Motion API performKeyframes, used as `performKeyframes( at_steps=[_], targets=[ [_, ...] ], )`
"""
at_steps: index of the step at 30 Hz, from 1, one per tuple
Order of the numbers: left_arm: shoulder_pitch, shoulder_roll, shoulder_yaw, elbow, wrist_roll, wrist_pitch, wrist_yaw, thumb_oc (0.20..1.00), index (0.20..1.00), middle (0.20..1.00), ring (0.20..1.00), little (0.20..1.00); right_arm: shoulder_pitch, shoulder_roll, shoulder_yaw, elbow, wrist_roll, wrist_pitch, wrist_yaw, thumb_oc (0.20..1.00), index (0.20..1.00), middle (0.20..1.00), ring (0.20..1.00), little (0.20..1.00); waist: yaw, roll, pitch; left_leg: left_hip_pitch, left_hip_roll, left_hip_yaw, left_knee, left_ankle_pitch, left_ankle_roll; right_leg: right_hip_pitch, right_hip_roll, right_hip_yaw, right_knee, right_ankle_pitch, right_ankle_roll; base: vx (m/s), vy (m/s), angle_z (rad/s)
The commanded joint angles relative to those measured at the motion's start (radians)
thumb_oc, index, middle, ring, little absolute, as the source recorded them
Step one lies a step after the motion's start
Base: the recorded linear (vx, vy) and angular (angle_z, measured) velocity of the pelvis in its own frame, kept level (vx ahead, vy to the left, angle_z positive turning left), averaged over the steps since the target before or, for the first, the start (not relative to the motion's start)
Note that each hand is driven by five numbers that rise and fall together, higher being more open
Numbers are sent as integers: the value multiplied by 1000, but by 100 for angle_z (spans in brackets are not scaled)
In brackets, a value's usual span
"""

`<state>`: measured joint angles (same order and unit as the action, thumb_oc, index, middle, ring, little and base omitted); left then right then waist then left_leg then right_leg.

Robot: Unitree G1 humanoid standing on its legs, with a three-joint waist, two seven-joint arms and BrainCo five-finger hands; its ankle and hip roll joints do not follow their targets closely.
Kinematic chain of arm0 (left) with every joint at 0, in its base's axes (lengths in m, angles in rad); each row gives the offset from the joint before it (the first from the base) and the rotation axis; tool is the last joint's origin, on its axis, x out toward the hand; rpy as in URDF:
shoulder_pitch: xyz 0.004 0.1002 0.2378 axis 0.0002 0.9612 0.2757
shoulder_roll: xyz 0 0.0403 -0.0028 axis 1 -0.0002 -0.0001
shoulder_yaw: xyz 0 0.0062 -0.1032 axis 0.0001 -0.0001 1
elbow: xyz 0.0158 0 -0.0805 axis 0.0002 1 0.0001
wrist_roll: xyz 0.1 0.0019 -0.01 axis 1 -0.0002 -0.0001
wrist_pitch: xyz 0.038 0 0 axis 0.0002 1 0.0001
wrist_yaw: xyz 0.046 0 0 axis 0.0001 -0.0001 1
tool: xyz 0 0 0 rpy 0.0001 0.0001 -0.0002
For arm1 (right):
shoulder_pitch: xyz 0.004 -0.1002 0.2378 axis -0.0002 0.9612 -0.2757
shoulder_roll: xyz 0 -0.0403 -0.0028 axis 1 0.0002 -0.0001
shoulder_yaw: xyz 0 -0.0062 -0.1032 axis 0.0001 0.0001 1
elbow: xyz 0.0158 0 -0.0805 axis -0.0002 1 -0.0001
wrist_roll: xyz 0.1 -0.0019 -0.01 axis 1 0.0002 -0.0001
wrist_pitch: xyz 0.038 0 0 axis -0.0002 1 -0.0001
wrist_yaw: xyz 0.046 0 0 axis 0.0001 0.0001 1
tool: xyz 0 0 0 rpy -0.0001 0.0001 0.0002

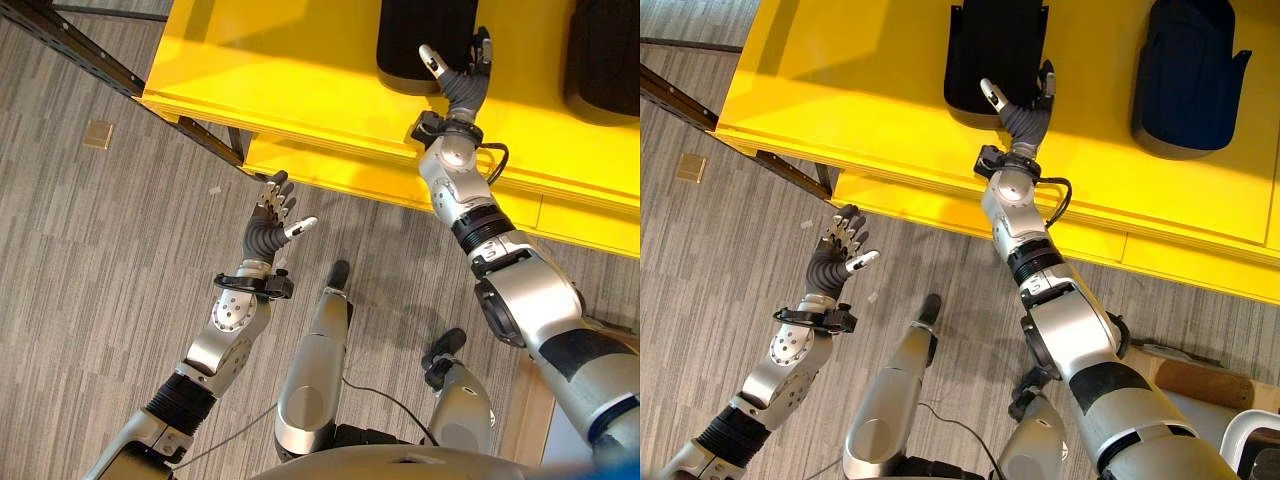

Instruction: Move parts from the plastic box to the shelf.

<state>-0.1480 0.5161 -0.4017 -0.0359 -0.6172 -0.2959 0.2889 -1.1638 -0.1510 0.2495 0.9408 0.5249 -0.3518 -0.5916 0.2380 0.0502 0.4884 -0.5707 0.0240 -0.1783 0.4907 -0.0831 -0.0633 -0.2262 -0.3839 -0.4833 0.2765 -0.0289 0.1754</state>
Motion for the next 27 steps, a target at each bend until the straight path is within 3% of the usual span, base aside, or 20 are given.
performKeyframes(
  at_steps=[1,17,27],
  targets=[
    [-18,12,28,-75,9,-70,9,1000,1000,1000,1000,1000,13,133,30,21,4,55,69,1000,1000,1000,1000,1000,67,0,32,4,13,70,-43,-30,25,33,21,66,87,-62,-16,0,0,0],
    [-24,9,22,-76,12,-76,21,1000,1000,1000,1000,1000,1,145,35,37,10,51,68,1000,1000,1000,1000,1000,74,3,32,-5,11,66,-40,-32,26,24,21,61,95,-66,-17,0,0,0],
    [-21,4,13,-67,13,-69,21,1000,1000,1000,1000,1000,28,106,33,-1,-22,55,46,1000,1000,1000,1000,1000,65,-1,32,-5,17,70,-38,-34,26,18,24,69,103,-69,-15,3,0,0]
  ],
)
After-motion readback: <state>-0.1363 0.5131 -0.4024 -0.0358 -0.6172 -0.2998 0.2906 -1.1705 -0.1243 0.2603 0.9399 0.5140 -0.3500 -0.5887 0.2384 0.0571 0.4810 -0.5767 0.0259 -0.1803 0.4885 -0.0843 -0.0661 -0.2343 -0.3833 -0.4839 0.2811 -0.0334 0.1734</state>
